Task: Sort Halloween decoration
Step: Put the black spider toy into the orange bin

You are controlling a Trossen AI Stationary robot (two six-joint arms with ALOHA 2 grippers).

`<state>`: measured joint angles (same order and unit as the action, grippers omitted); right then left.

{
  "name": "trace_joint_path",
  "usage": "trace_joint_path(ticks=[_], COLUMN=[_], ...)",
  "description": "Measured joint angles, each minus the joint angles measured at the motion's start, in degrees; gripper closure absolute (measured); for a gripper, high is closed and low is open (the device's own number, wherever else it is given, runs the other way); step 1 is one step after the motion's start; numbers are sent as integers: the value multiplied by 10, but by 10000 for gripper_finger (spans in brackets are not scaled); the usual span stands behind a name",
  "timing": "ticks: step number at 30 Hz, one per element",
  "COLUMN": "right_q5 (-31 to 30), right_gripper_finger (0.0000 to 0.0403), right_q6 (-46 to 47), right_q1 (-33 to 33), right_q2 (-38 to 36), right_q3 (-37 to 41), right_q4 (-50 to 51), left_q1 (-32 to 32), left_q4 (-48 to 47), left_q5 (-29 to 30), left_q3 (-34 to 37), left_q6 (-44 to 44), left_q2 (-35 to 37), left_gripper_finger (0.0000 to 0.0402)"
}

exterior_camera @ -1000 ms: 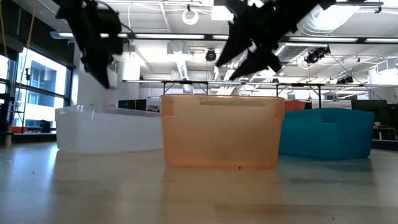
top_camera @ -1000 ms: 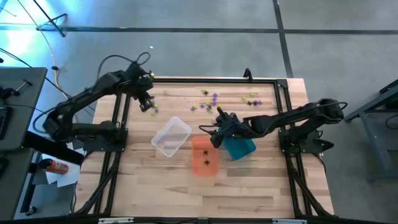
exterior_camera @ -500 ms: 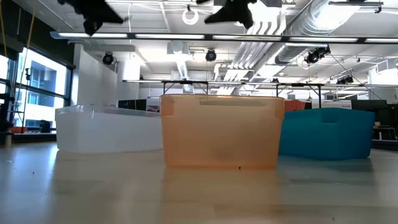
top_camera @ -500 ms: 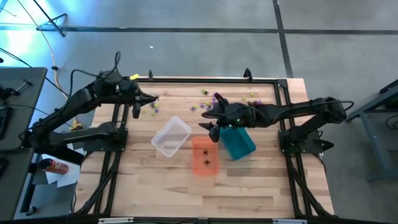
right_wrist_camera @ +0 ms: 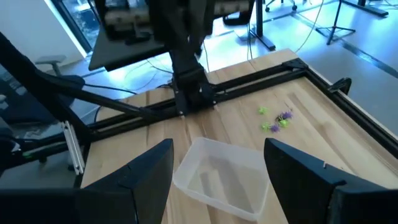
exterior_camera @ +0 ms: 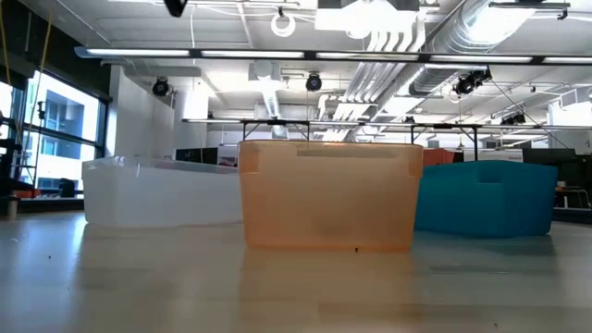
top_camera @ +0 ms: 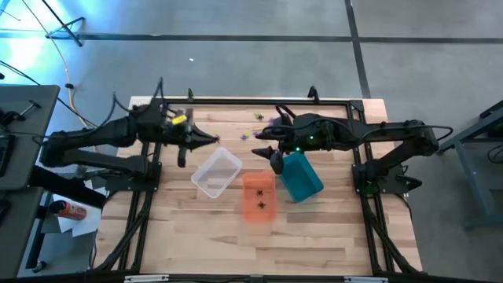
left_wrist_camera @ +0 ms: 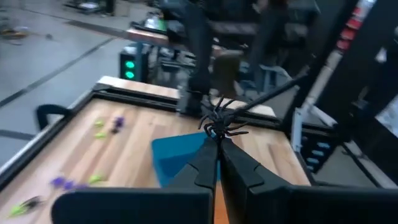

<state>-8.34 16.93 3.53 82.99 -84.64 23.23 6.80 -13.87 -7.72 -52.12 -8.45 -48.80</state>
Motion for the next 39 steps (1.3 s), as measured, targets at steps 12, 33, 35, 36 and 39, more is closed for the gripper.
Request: trace_joint_path(ticks=[12, 33, 35, 36, 39], right_q5=[25, -80, -80, -82, -82], right_gripper_finger=[156, 156, 156, 156, 156], right_q6=[-45, -54, -54, -54, -52], right_q1=[3, 3, 3, 3, 2], right_q2=[-52, -140, -140, -140, -140], right_q3=[35, 35, 35, 35, 36], right_q4=[32, 216, 224, 230, 239], left_q1=[-80, -118, -118, -118, -118], left_q4=[53, -306, -307, -307, -307], left_q5=[104, 55, 54, 54, 45], left_q3=[0, -351, -362, -367, -370], left_q6=[-20, 108, 124, 130, 132], left_q2=[-55, -524, -559, -576, -619], left_gripper_finger=[401, 401, 401, 401, 401])
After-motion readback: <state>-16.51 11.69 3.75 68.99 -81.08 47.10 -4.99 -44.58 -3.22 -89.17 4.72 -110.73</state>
